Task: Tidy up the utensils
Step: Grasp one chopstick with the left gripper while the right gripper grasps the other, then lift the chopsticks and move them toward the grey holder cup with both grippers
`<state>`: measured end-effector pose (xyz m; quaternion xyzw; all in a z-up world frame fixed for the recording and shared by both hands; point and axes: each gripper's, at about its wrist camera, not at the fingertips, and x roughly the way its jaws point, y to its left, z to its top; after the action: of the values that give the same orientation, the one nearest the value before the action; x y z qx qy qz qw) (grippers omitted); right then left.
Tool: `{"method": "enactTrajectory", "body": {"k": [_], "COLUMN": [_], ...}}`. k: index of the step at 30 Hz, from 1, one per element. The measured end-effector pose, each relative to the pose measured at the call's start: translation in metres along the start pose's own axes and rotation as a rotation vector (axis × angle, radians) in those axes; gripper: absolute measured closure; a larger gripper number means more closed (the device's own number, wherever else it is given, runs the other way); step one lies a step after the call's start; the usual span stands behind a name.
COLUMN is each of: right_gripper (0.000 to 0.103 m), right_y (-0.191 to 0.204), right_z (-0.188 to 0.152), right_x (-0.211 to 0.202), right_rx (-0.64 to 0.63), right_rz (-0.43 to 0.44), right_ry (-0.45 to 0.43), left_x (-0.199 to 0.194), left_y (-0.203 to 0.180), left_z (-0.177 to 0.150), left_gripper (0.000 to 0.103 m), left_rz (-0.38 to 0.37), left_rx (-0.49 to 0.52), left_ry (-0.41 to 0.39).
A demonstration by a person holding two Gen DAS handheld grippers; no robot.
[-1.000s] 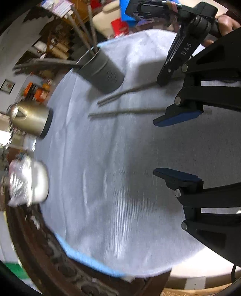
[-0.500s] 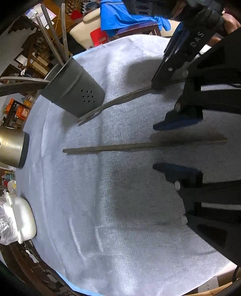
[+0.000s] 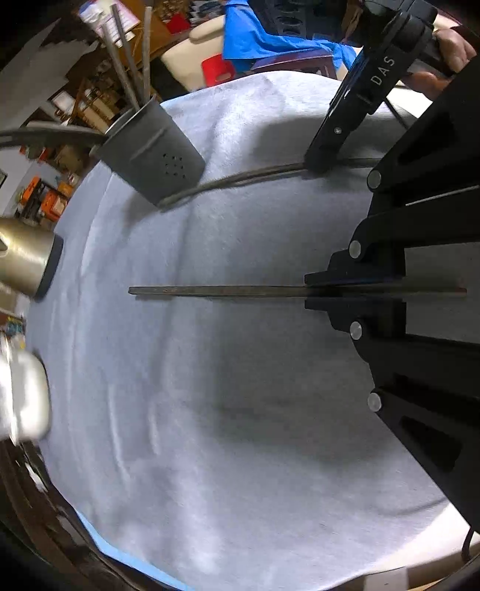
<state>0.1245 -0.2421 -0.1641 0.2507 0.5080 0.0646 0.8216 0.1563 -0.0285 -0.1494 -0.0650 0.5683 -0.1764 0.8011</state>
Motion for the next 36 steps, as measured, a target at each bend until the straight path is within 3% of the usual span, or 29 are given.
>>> {"method": "enactTrajectory", "body": {"k": [8,11,13,17,20,24,29,36], "right_gripper": [0.094,0.093,0.092,0.091,0.091,0.094,0.095,0.094], "right_y": [0.011,0.005,0.002,0.008,0.015,0.024,0.033,0.034], "right_z": [-0.01,0.0,0.009,0.026,0.03,0.027,0.018,0.007], "right_x": [0.002,0.0,-0.003,0.001,0.015,0.02,0.019,0.015], "right_rx": [-0.033,0.016,0.035,0.013,-0.015,-0.068,-0.12,-0.161], "right_rz": [0.013,0.021,0.022,-0.012,-0.046,-0.094,-0.105,-0.049], "right_ry": [0.088,0.085,0.069,0.033,0.063,0.034,0.05,0.16], "left_x": [-0.014,-0.02,-0.021,-0.015,-0.005,-0.001,-0.001,-0.007], "left_y": [0.012,0.015,0.016,0.021,0.019,0.015,0.02,0.03], "left_z": [-0.009,0.002,0.011,0.031,0.037,0.039,0.035,0.028], "left_gripper": [0.095,0.075,0.072,0.072,0.073,0.096,0.096,0.095], "left_rz": [-0.024,0.001,0.0,0.009,0.01,0.016,-0.002,-0.028], "left_rx": [-0.045,-0.044,-0.046,-0.039,-0.042,-0.046,-0.073,-0.087], "left_ry": [0.05,0.017,0.001,-0.004,0.008,-0.006,-0.01,0.044]}}
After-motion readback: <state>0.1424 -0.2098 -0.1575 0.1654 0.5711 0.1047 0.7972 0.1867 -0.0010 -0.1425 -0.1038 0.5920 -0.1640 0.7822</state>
